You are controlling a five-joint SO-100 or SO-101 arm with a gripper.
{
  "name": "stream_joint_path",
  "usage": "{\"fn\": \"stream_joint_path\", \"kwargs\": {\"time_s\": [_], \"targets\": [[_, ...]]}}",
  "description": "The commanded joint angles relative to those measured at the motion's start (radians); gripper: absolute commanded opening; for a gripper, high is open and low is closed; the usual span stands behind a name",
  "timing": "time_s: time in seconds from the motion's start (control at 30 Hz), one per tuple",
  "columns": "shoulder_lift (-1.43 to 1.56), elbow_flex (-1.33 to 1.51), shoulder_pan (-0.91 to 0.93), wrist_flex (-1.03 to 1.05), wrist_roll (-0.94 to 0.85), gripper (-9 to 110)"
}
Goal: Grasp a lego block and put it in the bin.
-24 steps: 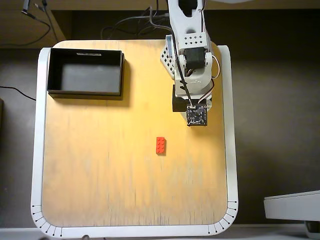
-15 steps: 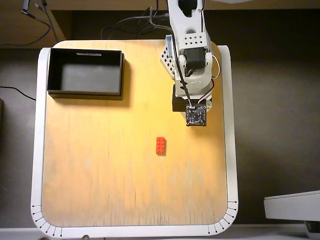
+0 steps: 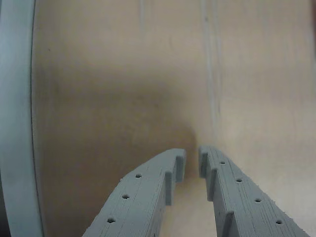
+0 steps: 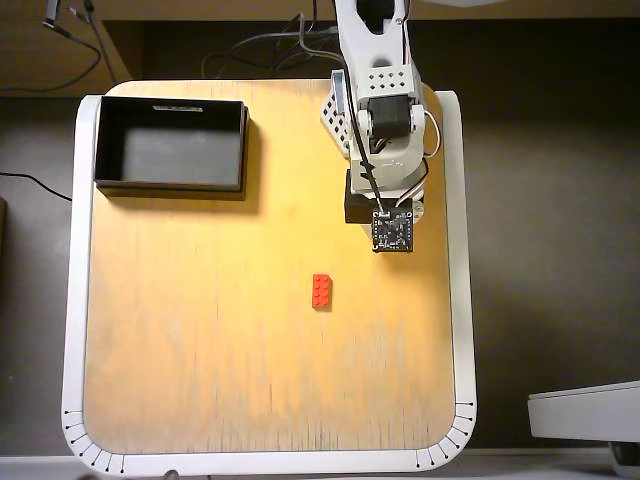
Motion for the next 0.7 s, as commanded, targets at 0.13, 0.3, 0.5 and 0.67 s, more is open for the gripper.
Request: {"fn": "stream_joint_path", "kwargs": {"time_s": [0.13,0.3,0.5,0.67], "targets": [[0.091,0.158,0.005,0.003,0.080,0],[0.091,0.158,-0.008,-0.005,0.097,0],[0.081,0.107,0.028,-0.112,0.129,0],[-0.081,-0.129,0.069,-0.158,0.147,0]]}}
